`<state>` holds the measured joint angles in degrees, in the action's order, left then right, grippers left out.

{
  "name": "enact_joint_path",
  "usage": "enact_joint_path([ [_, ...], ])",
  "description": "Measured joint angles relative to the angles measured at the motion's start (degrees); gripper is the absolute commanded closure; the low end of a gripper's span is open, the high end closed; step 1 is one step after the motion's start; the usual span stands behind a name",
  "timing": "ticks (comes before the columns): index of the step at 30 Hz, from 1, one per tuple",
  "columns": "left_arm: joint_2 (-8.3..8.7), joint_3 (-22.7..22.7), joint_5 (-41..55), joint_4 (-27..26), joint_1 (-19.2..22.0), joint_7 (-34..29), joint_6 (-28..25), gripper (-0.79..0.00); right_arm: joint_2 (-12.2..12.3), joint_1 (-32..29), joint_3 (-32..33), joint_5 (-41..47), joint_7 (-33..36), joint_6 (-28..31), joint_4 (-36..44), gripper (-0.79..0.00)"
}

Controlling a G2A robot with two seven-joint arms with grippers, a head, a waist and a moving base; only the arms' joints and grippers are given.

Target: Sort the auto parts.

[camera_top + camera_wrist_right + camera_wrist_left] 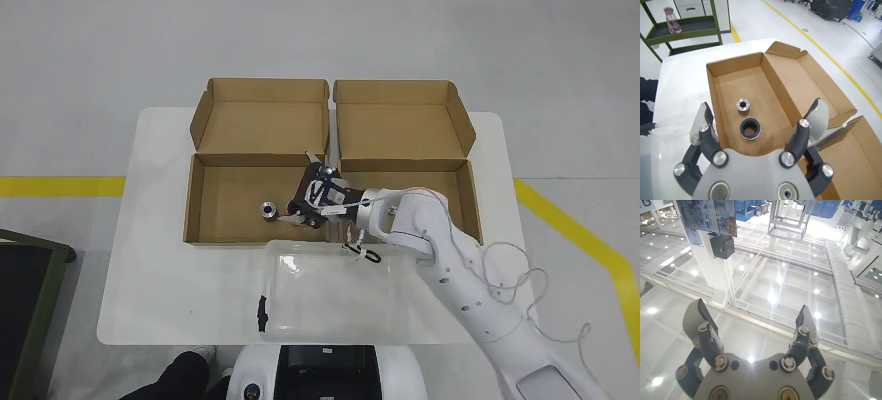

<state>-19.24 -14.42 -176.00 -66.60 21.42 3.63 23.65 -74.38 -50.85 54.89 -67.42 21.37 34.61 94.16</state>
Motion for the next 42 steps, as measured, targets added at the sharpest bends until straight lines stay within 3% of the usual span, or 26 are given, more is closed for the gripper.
enact_joint_path([
  [9,0.0,0.0,0.0,0.0,0.0,0.0,0.0,-0.785,3.05,-12.34,13.23,1.06,-2.02,1.73,12.94,-0.785],
  [21,0.0,0.0,0.0,0.0,0.0,0.0,0.0,-0.785,5.37,-27.11,28.94,-1.17,-10.52,0.95,21.49,-0.785],
  [27,0.0,0.0,0.0,0.0,0.0,0.0,0.0,-0.785,6.0,-33.98,34.84,-1.7,-16.53,1.14,22.95,-0.785],
  [42,0.0,0.0,0.0,0.0,0.0,0.0,0.0,-0.785,6.94,-44.77,44.18,-1.49,-27.33,4.78,23.13,-0.785],
])
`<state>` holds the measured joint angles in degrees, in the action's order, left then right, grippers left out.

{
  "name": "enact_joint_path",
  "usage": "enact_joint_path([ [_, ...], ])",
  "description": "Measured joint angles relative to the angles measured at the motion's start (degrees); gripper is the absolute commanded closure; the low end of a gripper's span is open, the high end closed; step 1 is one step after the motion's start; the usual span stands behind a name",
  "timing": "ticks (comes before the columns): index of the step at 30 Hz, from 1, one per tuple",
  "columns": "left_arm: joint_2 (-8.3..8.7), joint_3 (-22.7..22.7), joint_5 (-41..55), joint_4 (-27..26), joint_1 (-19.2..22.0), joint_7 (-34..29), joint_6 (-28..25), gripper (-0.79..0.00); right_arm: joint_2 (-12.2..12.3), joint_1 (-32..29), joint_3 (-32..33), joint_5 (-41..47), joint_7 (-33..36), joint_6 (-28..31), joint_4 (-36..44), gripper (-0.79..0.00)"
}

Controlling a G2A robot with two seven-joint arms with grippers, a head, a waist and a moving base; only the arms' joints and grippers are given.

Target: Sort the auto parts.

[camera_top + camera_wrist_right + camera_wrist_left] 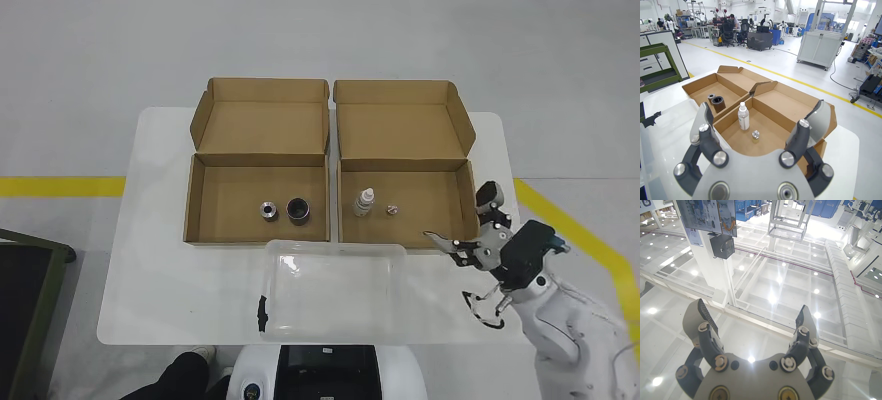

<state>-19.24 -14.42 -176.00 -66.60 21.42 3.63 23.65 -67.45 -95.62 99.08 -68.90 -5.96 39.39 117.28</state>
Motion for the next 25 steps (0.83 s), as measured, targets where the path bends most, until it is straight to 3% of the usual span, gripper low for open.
enact_joint_path([
  [12,0.0,0.0,0.0,0.0,0.0,0.0,0.0,-0.785,0.32,-5.48,4.94,-2.8,-8.91,-0.06,-1.55,-0.785],
  [25,0.0,0.0,0.0,0.0,0.0,0.0,0.0,-0.785,0.53,-6.15,6.81,-3.32,-10.56,0.02,-2.98,-0.784],
])
